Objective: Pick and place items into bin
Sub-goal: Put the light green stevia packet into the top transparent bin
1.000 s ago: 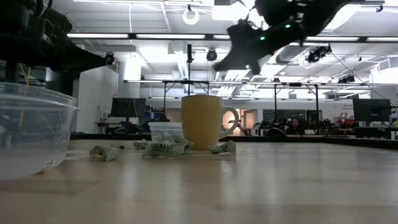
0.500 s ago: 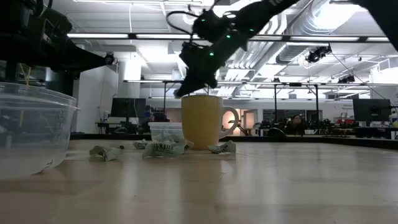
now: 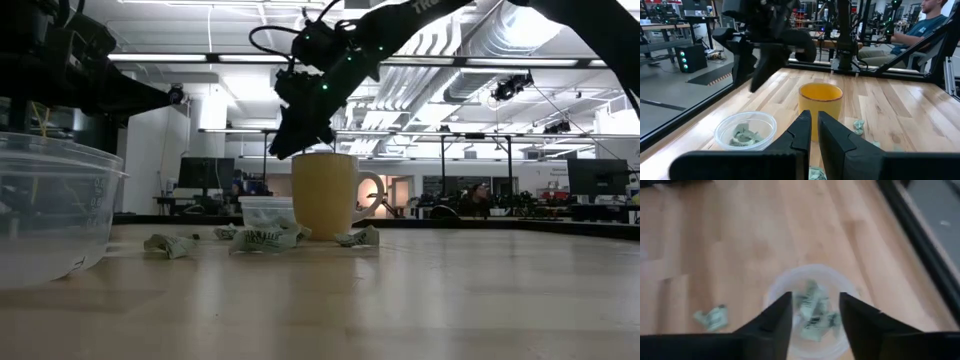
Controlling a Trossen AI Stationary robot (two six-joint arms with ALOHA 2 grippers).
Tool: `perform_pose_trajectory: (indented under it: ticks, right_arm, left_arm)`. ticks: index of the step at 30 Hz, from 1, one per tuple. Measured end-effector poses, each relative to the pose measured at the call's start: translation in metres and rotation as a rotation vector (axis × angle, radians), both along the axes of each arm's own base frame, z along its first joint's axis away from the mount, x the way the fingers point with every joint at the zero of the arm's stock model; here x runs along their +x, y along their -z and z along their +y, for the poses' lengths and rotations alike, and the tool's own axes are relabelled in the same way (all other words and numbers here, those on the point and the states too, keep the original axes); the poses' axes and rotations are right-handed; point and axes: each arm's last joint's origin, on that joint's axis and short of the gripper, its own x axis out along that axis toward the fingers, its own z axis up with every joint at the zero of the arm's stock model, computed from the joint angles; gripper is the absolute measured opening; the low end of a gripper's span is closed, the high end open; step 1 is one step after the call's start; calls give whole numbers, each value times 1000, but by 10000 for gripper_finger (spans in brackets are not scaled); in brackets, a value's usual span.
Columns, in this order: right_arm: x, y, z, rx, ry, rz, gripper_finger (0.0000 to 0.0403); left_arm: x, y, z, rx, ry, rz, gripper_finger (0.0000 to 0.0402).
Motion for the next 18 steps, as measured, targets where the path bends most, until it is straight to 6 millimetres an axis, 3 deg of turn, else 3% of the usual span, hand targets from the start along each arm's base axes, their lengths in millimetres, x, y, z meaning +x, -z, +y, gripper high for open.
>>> perform_pose_trajectory:
  ticks: [4, 10, 14, 18]
  right_arm:
    - [9, -1, 32, 20, -256, -37, 202]
    - [23, 3, 87, -140, -459, -28, 218]
    - [27, 13, 99, -184, -457, 6, 214]
    - [34, 32, 98, -177, -446, 30, 212]
  left_arm:
    - [0, 0, 0, 0, 0, 0, 67]
    - [0, 0, 0, 0, 0, 0, 67]
    - [0, 0, 0, 0, 0, 0, 67]
    - [0, 0, 0, 0, 0, 0, 67]
